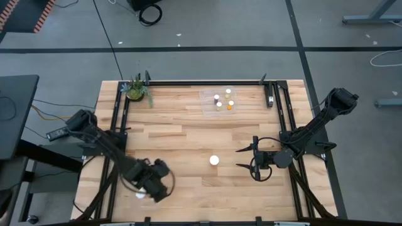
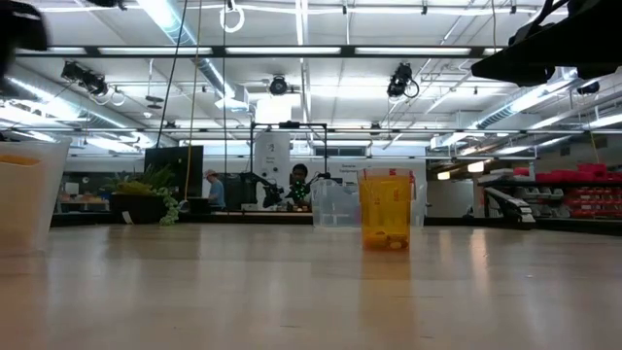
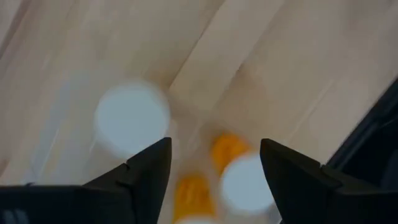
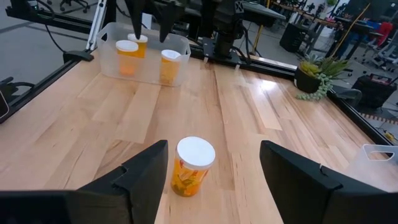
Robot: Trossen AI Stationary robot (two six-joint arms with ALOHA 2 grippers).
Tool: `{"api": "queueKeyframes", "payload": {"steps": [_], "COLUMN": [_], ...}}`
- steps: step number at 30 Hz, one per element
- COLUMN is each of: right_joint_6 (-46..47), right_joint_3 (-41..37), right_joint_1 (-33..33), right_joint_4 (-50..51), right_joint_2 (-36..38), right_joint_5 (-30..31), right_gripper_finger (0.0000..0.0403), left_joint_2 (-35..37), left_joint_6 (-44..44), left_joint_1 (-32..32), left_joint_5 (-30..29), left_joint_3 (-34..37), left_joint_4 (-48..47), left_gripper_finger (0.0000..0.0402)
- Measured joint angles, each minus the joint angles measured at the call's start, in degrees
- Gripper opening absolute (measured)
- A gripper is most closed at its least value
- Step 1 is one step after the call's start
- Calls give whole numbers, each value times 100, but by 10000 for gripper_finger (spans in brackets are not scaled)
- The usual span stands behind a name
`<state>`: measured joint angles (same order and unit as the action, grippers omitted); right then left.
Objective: Pick and place medicine bottles into bin by pill shape (circle, oval)
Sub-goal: Put the big orange pill bottle into the bottom transparent bin
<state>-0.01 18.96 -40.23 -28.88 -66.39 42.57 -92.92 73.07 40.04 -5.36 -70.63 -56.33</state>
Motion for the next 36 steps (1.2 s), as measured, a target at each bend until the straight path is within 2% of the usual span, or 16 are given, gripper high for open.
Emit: {"api": "queueKeyframes", "payload": {"steps": [6, 11, 17, 23, 28, 36], "right_joint_6": [0, -14, -17, -20, 0, -22], "right_joint_3": [0, 0, 0, 0, 0, 0], "right_joint_1": [0, 0, 45, 81, 81, 81], "right_joint_4": [0, -2, -41, -22, 11, 22], "right_joint_2": [0, 0, 2, 2, 2, 2], "right_joint_5": [1, 2, 2, 0, -44, -60], "right_gripper_finger": [262, 262, 262, 262, 262, 262], "left_joint_2": [-36, -361, -1112, -1781, -2173, -2579], "left_joint_6": [-1231, -2175, -3253, -3918, -4371, -5288], "left_joint_1": [-691, -1121, -1595, -2044, -2355, -2747], "left_joint_5": [-142, -111, 71, 220, 677, 683], "left_joint_3": [2, -61, -795, -1709, -2112, -2247], "left_joint_4": [1133, 1800, 1651, 1086, 976, 1114], "left_gripper_finger": [240, 232, 225, 223, 241, 306]}}
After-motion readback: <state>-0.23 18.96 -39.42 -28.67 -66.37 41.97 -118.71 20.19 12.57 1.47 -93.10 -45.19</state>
